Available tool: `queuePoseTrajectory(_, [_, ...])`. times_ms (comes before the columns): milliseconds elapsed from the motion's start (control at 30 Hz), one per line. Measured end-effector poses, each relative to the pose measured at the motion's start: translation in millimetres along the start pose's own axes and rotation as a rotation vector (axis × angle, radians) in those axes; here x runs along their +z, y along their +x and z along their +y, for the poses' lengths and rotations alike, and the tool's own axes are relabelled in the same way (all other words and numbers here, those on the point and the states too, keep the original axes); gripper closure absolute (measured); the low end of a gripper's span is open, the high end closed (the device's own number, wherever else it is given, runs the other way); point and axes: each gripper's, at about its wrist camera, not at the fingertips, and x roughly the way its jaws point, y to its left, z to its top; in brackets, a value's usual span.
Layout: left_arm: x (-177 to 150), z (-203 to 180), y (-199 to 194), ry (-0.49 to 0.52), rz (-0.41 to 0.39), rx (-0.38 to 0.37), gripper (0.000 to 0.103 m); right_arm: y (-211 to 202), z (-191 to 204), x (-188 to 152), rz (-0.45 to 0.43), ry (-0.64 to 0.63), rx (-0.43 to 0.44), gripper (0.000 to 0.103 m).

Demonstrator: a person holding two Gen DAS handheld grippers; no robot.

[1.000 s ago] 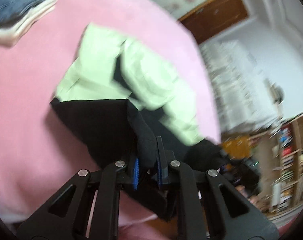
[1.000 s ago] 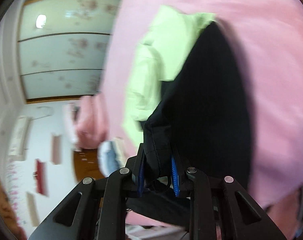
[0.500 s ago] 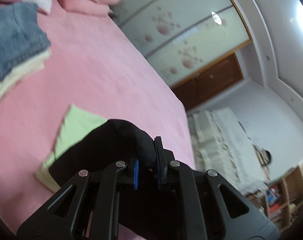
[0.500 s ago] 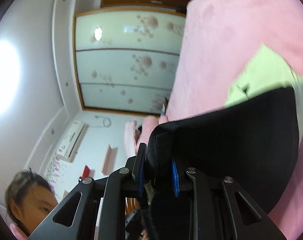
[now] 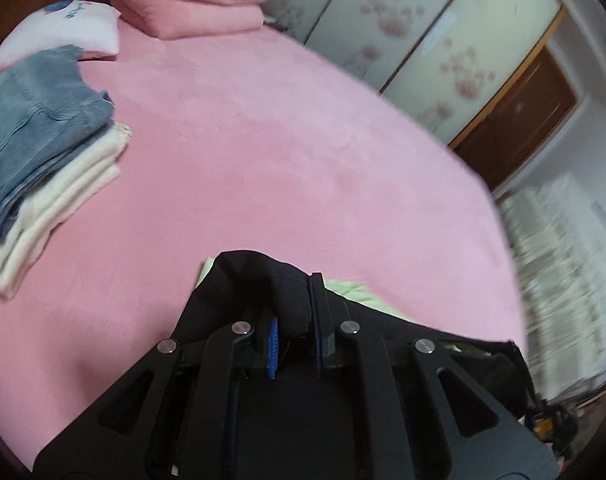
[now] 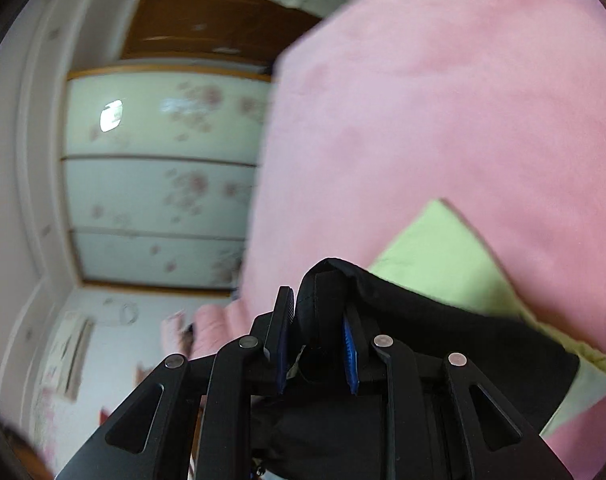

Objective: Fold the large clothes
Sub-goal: 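Grasp the black hem with both grippers and lift it toward the hood, then carry the held black hem over the jacket body with both grippers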

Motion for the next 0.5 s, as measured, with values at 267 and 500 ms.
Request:
queuePoseTrajectory(267, [-18, -38, 49, 0.155, 0.055, 0.181, 0.049, 62, 10, -3, -0.078, -0.163, -0.263, 0.049])
queuePoseTrajectory(500, [-96, -78, 49, 0.391, 0.158, 0.107, 0.033, 76, 21, -65, 0.107, -0.506, -0.310, 0.070])
